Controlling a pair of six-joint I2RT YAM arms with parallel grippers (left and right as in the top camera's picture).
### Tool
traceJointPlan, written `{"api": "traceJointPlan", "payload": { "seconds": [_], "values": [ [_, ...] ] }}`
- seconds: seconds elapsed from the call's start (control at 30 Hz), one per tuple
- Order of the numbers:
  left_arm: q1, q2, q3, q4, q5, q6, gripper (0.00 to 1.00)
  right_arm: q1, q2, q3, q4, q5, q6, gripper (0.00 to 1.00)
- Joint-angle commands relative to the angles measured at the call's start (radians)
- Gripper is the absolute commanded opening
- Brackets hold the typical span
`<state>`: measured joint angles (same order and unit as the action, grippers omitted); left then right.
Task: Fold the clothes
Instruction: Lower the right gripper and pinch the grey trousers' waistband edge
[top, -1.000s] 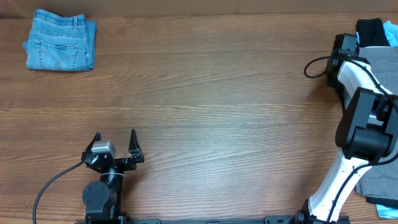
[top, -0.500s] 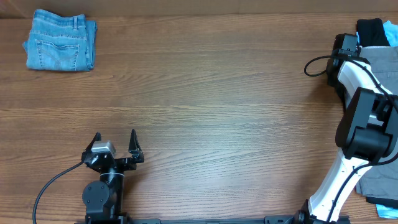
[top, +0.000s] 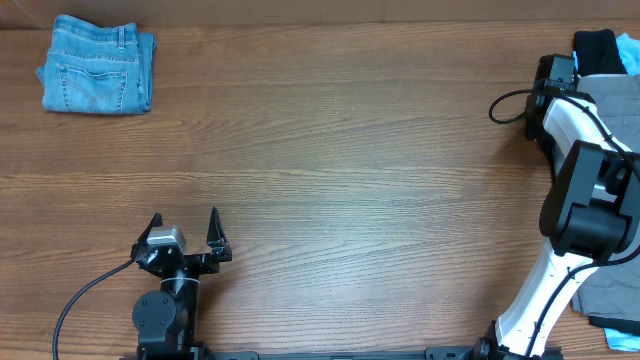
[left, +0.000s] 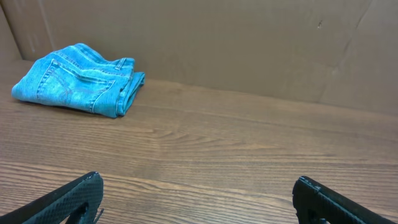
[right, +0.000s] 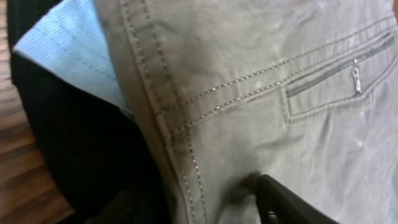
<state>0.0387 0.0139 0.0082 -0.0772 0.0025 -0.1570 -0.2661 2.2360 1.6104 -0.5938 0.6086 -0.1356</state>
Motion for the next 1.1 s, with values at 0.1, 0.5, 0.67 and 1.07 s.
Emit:
{"api": "traceJointPlan", "payload": {
  "seconds": [0.1,0.5,0.67,1.07],
  "values": [
    [-0.006,-0.008,-0.003,0.000,-0.010,0.004,1.00,-0.005,0.016,0.029,0.010,-0.008,-0.003,0.56],
    [-0.006,-0.008,-0.003,0.000,-0.010,0.004,1.00,-0.052,0.018,0.027,-0.002,-0.025,-0.003,0.54],
    [-0.006,-0.008,-0.003,0.000,-0.010,0.004,1.00,-0.060,0.018,0.027,-0.003,-0.075,-0.003,0.53],
    [-0.006,-0.008,-0.003,0.000,-0.010,0.004,1.00,-0.059,0.018,0.027,-0.002,-0.132,-0.003,0.57]
  ]
}}
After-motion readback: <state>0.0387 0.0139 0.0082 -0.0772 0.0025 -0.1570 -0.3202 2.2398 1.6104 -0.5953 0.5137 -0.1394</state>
